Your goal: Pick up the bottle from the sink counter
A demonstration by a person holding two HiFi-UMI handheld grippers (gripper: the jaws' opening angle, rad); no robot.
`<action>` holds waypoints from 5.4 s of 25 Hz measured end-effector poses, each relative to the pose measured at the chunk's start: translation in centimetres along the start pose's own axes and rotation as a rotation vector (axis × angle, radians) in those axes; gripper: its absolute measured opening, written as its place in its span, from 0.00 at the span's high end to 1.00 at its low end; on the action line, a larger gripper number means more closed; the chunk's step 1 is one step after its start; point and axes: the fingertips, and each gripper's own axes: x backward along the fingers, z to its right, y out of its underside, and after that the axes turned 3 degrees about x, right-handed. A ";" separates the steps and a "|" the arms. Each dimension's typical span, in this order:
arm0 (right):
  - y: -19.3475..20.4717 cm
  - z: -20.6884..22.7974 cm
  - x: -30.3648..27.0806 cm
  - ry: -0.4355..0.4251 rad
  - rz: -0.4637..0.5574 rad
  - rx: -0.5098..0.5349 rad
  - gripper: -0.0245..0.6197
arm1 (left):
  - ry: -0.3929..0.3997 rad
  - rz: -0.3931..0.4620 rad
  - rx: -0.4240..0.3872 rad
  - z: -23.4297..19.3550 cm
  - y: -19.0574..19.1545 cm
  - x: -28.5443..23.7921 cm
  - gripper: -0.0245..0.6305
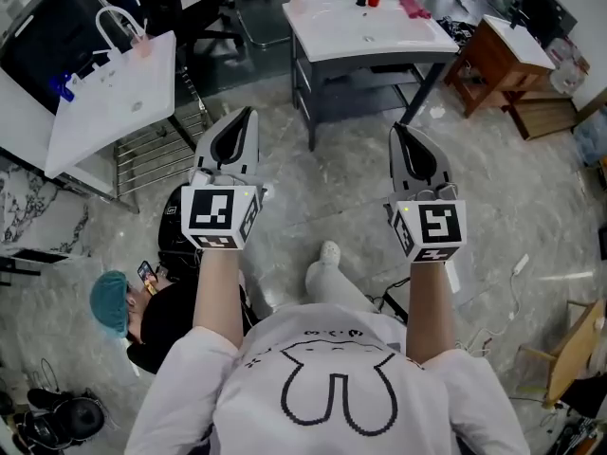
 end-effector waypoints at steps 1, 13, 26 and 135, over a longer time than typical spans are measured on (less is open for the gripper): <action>0.1 0.5 -1.2 -0.006 0.005 -0.002 0.92 | -0.008 -0.003 -0.001 -0.4 0.1 -0.9 0.95; 1.1 7.9 -15.1 -0.100 0.043 -0.005 0.91 | -0.103 -0.015 -0.005 -4.5 0.6 -13.9 0.95; 3.2 11.9 -21.0 -0.121 0.030 -0.021 0.91 | -0.121 -0.040 0.012 -5.7 2.4 -20.7 0.95; 26.1 28.6 -76.1 -0.327 -0.267 -0.165 0.91 | -0.111 -0.712 0.236 -23.7 40.8 -74.8 0.36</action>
